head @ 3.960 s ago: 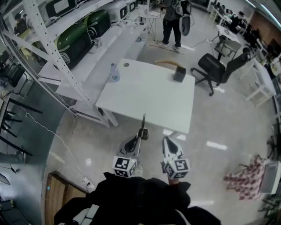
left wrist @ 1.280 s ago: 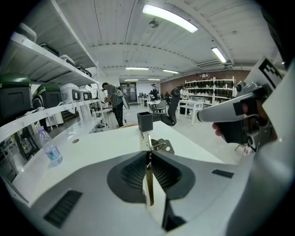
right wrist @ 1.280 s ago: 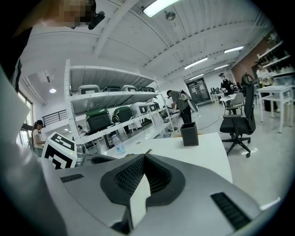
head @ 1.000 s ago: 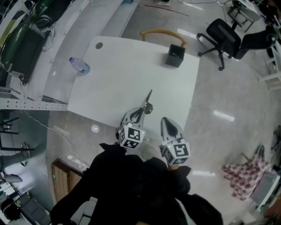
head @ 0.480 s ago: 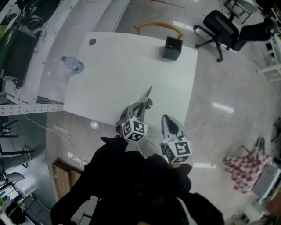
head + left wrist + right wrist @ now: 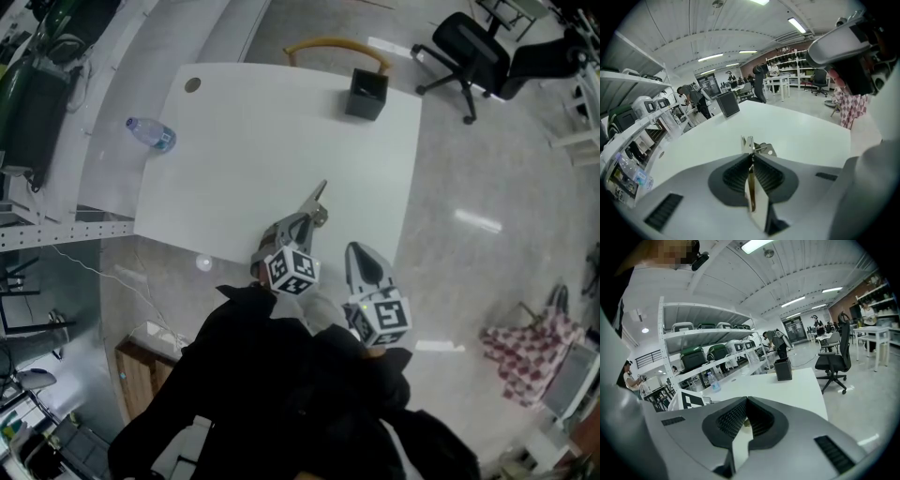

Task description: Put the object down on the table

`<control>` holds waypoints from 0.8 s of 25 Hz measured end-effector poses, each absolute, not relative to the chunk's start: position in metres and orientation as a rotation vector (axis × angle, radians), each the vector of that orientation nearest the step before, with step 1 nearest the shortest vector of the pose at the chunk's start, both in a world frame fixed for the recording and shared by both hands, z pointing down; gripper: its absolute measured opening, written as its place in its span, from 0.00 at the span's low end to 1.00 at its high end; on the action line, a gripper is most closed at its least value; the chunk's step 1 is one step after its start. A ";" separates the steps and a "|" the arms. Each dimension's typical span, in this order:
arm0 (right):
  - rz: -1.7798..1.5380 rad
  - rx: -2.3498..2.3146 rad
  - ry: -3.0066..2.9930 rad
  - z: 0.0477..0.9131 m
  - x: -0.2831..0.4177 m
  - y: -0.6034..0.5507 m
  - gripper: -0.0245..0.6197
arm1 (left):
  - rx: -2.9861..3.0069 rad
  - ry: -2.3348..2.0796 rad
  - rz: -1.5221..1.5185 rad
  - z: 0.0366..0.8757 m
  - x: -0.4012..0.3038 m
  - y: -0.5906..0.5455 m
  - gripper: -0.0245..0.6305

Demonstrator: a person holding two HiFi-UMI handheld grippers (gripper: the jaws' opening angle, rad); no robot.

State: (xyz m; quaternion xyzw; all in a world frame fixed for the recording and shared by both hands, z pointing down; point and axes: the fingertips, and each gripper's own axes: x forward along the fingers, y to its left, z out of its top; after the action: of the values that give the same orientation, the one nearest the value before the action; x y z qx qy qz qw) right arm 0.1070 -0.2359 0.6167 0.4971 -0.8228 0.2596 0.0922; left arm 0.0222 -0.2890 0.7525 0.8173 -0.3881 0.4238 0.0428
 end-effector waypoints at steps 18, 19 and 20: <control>0.774 1.519 -2.415 0.619 0.121 -0.226 0.04 | 2.534 -1.078 1.432 0.768 0.040 -0.274 0.13; 0.773 1.522 -2.414 0.619 0.122 -0.226 0.04 | 2.534 -1.076 1.432 0.768 0.040 -0.274 0.13; 0.773 1.525 -2.412 0.619 0.124 -0.226 0.04 | 2.532 -1.069 1.426 0.769 0.041 -0.274 0.13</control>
State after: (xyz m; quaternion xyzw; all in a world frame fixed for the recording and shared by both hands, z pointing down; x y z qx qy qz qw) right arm 0.1236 -0.2256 0.6189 0.5136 -0.8124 0.2603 0.0924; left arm 0.0408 -0.2744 0.7686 0.8175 -0.3451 0.4605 0.0227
